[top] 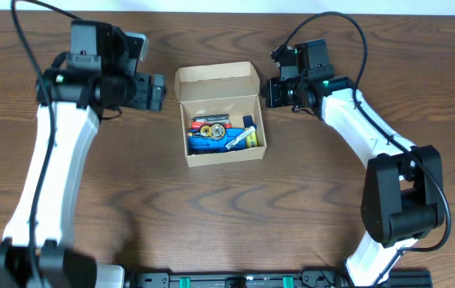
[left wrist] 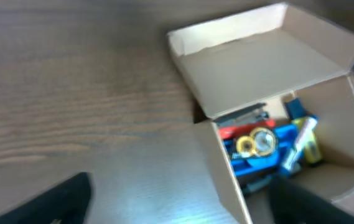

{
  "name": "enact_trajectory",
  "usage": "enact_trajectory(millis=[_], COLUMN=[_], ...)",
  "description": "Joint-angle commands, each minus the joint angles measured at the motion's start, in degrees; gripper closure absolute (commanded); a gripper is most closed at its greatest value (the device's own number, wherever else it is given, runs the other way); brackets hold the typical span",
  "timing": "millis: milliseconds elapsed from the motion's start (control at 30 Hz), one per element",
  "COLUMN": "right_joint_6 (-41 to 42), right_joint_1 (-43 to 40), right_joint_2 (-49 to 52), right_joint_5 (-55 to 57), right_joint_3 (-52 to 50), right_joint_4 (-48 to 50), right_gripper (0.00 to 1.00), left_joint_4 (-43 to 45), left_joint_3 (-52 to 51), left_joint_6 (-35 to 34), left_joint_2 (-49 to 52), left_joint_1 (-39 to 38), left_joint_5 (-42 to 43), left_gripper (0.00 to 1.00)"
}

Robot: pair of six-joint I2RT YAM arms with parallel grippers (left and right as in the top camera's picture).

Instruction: Pack container

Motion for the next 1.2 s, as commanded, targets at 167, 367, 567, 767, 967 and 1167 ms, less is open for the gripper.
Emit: enact_trajectory(millis=[167, 367, 567, 767, 967, 1167], right_joint_6=[1.88, 1.73, 3.48, 6.05, 9.35, 11.45], right_joint_1=[-4.02, -4.24, -4.24, -4.17, -4.17, -4.07], right_joint_2=[0.17, 2.43, 5.75, 9.18, 12.76, 14.19], right_joint_5=[1.73, 4.37, 0.39, -2.69, -11.10, -12.50], right_joint_3=[-0.09, -0.24, -0.24, -0.24, -0.24, -0.24], right_joint_4=[0.44, 1.75, 4.37, 9.03, 14.51, 16.74], right_gripper=[0.99, 0.99, 0.99, 0.99, 0.99, 0.99], left_joint_4=[3.91, 7.58, 10.58, 15.89, 18.80, 20.39], left_joint_3=[-0.02, -0.02, -0.02, -0.02, -0.02, -0.02], left_joint_6=[-10.56, -16.68, -21.75, -26.95, -31.56, -33.97], left_joint_2=[11.72, 20.39, 26.01, 29.81, 32.57, 33.42], left_joint_1=[3.91, 4.04, 4.04, 3.93, 3.91, 3.76], left_joint_5=[4.33, 9.18, 12.57, 21.05, 26.08, 29.20], left_gripper=[0.28, 0.60, 0.77, 0.94, 0.94, 0.94])
